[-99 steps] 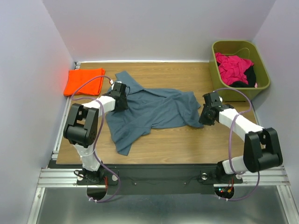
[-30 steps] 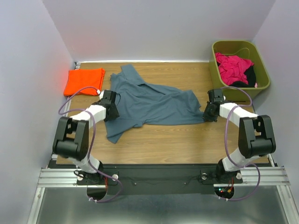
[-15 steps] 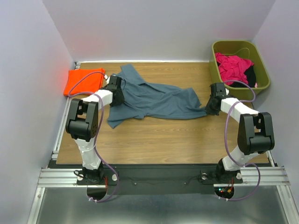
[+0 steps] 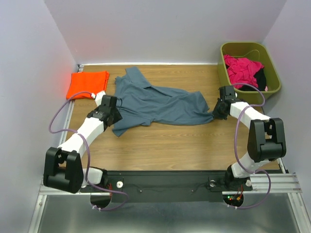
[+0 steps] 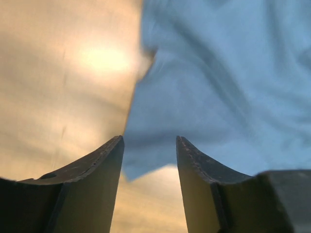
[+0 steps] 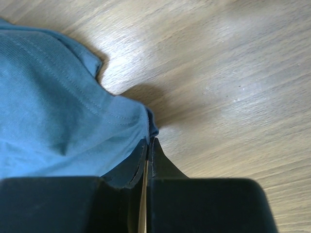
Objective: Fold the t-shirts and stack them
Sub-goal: Flatten the tshirt out
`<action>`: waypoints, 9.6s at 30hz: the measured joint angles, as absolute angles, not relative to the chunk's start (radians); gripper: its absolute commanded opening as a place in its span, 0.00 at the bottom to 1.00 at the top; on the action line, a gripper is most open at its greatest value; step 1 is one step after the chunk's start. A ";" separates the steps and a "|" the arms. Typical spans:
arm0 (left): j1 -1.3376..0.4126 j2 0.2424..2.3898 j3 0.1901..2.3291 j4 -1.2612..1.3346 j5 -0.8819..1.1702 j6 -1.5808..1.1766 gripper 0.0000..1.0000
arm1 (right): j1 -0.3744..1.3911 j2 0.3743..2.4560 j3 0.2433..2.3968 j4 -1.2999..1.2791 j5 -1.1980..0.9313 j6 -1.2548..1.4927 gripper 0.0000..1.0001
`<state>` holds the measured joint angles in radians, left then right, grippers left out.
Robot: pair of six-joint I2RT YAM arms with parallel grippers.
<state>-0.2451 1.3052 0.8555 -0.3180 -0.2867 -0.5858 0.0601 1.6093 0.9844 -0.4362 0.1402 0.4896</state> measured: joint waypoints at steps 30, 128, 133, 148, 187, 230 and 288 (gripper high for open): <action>-0.260 1.384 0.694 -0.357 -0.192 -0.608 0.48 | 0.060 1.581 0.984 -0.436 0.107 0.485 0.01; -0.170 0.923 2.054 -0.473 -0.312 -0.275 0.00 | 0.061 1.061 1.858 -0.554 0.085 0.246 0.01; -0.170 0.888 2.118 -0.448 -0.300 -0.236 0.00 | 0.061 0.969 1.871 -0.513 0.085 0.203 0.01; -0.168 1.251 1.877 -0.305 -0.331 -0.113 0.00 | 0.060 1.237 1.761 -0.482 0.103 0.175 0.01; -0.129 1.976 1.723 -0.184 -0.126 -0.308 0.00 | 0.060 1.968 1.620 -0.208 0.250 0.146 0.01; -0.109 2.211 2.029 -0.063 0.024 -0.423 0.89 | 0.052 2.254 2.023 -0.180 0.313 0.179 0.69; -0.722 1.942 1.418 -0.485 -0.670 -0.404 0.66 | 0.224 1.570 0.965 -0.389 -0.108 0.325 0.64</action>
<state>-0.7219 1.9415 1.4181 -0.4847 -0.6701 -0.4038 0.2237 1.5696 0.9649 -0.3893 -0.1081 0.3252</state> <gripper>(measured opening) 0.591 0.641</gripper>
